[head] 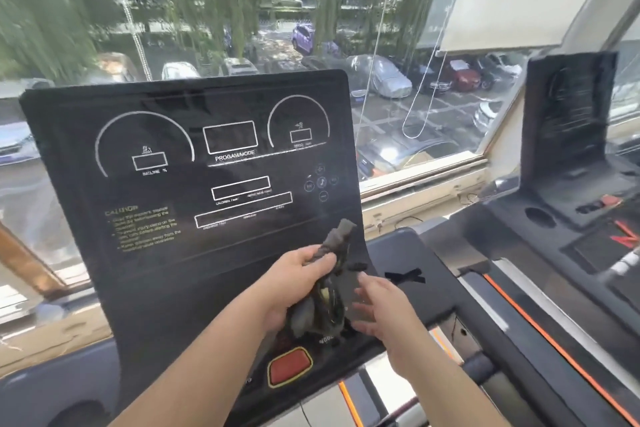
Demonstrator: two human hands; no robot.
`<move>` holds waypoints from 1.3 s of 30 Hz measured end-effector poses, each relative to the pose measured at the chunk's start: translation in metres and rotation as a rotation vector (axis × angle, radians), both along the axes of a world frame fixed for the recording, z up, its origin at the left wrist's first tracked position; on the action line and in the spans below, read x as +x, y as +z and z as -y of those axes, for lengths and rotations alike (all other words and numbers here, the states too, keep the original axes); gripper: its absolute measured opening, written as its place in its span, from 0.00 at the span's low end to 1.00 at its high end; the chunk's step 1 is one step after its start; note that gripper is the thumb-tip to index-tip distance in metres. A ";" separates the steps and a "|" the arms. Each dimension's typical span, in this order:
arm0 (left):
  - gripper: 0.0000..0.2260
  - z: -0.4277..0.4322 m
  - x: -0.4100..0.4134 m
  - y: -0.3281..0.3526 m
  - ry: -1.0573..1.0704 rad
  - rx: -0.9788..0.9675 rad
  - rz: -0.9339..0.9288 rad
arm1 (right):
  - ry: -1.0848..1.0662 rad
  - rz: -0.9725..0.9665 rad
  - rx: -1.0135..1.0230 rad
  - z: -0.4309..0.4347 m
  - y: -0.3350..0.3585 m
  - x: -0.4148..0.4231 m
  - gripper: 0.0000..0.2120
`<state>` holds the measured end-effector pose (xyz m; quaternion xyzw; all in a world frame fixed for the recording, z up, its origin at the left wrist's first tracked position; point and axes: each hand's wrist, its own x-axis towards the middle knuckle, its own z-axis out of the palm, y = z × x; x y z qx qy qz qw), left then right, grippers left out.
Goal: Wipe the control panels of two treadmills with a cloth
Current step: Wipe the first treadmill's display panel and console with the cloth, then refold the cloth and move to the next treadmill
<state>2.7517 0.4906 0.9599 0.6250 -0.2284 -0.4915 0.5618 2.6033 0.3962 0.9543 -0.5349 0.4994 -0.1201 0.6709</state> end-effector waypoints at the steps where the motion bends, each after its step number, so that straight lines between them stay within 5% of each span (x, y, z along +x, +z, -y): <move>1: 0.09 -0.001 -0.006 0.003 -0.002 -0.071 -0.157 | 0.014 0.058 0.072 0.000 0.005 -0.001 0.15; 4: 0.12 0.003 -0.017 0.000 0.060 -0.105 -0.452 | 0.113 0.284 0.308 -0.007 0.020 -0.007 0.21; 6: 0.15 -0.009 -0.022 -0.004 0.070 -0.110 -0.625 | 0.121 0.271 0.267 -0.011 0.016 -0.012 0.22; 11: 0.26 -0.042 -0.054 -0.030 0.061 0.000 -0.608 | 0.026 0.192 0.035 -0.025 -0.004 -0.039 0.17; 14: 0.35 -0.048 -0.079 -0.029 -0.044 0.018 -0.464 | -0.048 0.188 0.007 -0.033 -0.010 -0.068 0.25; 17: 0.30 -0.044 -0.112 -0.031 -0.113 0.016 -0.367 | -0.134 0.195 0.018 -0.038 -0.010 -0.107 0.28; 23: 0.16 -0.028 -0.200 -0.034 -0.279 0.077 -0.373 | -0.256 0.216 0.099 -0.035 0.007 -0.218 0.13; 39: 0.18 0.033 -0.652 -0.055 -0.718 0.264 -0.424 | -0.922 0.152 0.063 -0.086 -0.019 -0.679 0.11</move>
